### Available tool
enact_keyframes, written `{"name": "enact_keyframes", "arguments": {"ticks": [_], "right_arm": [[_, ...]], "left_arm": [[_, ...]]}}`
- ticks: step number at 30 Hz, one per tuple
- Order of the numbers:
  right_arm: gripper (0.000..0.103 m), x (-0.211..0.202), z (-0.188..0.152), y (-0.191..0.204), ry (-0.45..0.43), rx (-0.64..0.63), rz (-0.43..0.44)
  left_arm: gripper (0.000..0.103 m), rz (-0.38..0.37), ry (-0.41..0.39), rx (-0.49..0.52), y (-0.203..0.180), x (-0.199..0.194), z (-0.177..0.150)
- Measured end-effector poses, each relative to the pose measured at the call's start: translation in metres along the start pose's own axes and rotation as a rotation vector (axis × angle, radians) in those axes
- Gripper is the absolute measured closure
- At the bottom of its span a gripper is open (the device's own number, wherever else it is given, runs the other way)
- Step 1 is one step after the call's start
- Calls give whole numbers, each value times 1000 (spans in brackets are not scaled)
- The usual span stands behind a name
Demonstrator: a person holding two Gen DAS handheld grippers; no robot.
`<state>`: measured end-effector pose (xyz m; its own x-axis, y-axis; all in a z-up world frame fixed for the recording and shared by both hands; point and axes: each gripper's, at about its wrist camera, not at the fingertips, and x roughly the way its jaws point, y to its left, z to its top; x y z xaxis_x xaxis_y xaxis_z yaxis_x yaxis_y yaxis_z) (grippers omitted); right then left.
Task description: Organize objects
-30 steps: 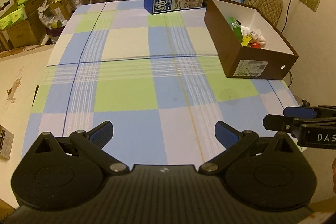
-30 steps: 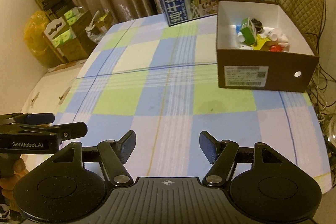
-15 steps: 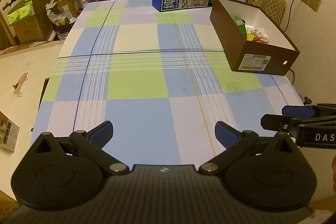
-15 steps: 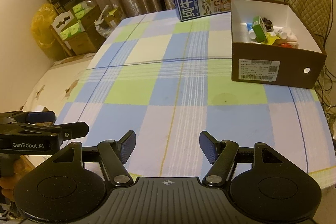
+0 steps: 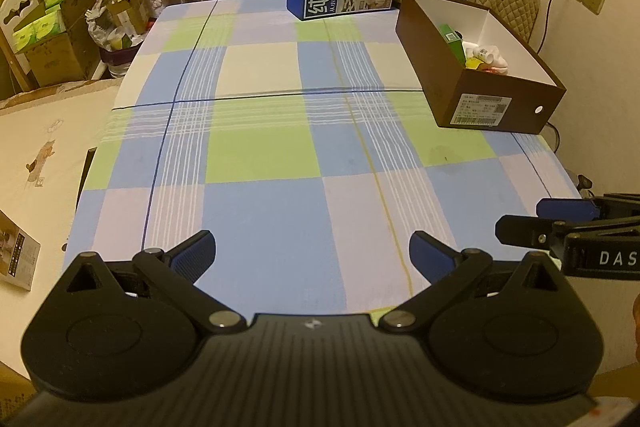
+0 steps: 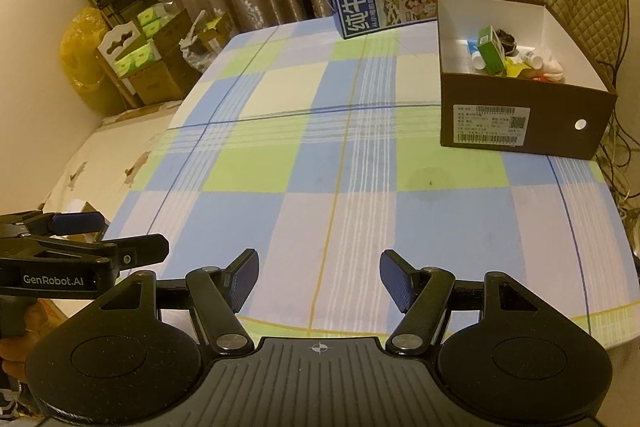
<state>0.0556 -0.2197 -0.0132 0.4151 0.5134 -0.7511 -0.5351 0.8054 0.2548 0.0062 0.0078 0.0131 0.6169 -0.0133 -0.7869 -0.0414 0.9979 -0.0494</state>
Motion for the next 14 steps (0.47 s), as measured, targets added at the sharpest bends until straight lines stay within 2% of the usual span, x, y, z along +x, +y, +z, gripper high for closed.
{"name": "enact_keyframes", "arguments": {"ticks": [14], "right_arm": [[39,4,0,0,12,6,-7]], "left_arm": [[1,-1,13,-4,3,4,-4]]}}
